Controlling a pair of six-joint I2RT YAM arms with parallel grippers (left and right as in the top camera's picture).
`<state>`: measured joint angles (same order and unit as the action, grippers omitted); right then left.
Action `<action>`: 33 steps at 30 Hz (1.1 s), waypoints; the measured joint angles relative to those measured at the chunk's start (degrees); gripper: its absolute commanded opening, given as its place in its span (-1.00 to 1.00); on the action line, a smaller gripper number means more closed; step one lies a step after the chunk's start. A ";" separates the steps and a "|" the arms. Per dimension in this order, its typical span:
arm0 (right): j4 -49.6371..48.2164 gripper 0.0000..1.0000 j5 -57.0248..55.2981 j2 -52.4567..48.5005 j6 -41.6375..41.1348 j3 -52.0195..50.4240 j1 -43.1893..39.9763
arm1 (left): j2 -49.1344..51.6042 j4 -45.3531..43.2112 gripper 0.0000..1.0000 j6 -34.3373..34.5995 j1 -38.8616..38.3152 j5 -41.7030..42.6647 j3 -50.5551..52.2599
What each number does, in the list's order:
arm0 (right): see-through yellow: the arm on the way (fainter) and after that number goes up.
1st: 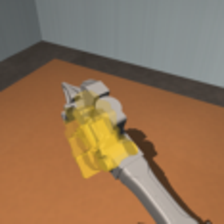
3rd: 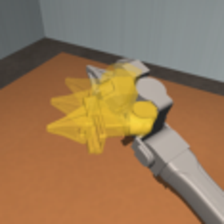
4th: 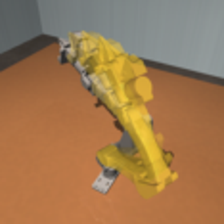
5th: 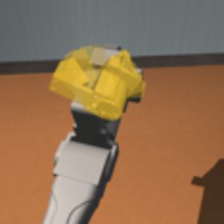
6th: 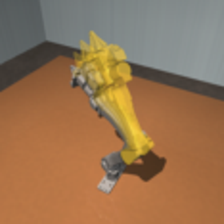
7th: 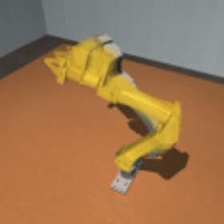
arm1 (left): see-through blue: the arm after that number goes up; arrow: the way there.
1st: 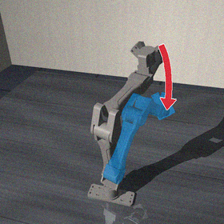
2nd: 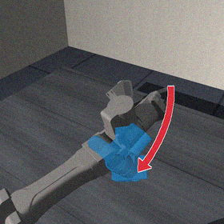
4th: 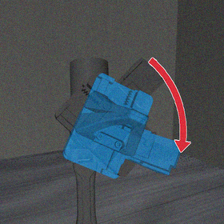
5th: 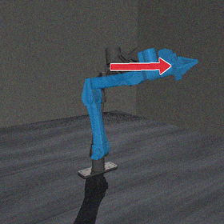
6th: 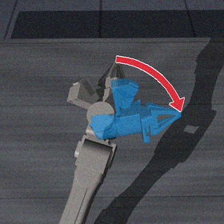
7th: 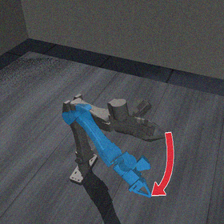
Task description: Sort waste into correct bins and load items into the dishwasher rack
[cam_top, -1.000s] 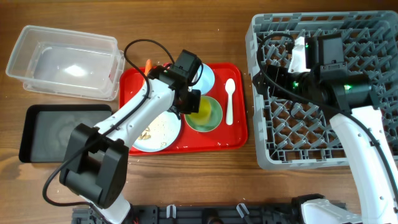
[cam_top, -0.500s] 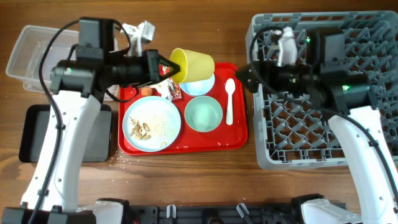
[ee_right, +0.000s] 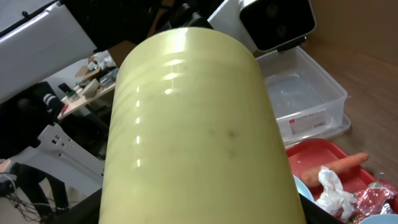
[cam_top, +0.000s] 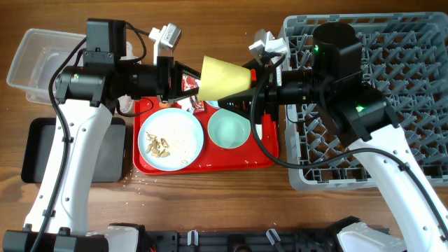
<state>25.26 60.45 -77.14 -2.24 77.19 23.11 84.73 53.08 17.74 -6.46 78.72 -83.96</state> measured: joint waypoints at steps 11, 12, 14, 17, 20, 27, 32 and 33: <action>9.51 0.28 -12.11 6.01 1.07 0.00 0.70 | 0.02 -2.01 -0.92 -0.46 0.00 -3.91 0.00; 9.51 0.26 -12.39 6.47 1.09 0.00 0.70 | 0.02 -2.21 -0.92 -0.35 0.00 -3.96 0.00; 9.46 0.28 -12.96 6.93 1.09 0.00 0.70 | 0.02 -2.56 -0.92 -0.61 0.00 -4.22 0.00; 8.98 0.27 -12.90 6.82 1.09 0.00 0.70 | 0.02 -2.56 -0.92 -0.63 0.00 -4.31 0.00; 8.20 0.27 -12.48 6.23 1.09 0.00 0.70 | 0.02 -2.56 -0.92 -0.63 0.00 -4.31 0.00; 2.89 0.51 -9.07 2.93 1.03 0.00 1.14 | 0.02 -4.15 -0.92 -0.63 -0.76 -4.31 0.00; 1.88 0.51 -8.00 1.51 0.81 0.00 2.36 | 0.02 -4.81 -0.92 -0.63 -2.84 -4.31 0.00; 1.86 0.51 -7.96 1.44 0.81 0.00 2.34 | 0.02 -4.85 -0.92 -0.63 -2.93 -4.31 0.00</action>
<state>27.11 52.49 -75.70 -1.43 77.19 25.45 84.75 48.23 17.10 -9.39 74.41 -83.96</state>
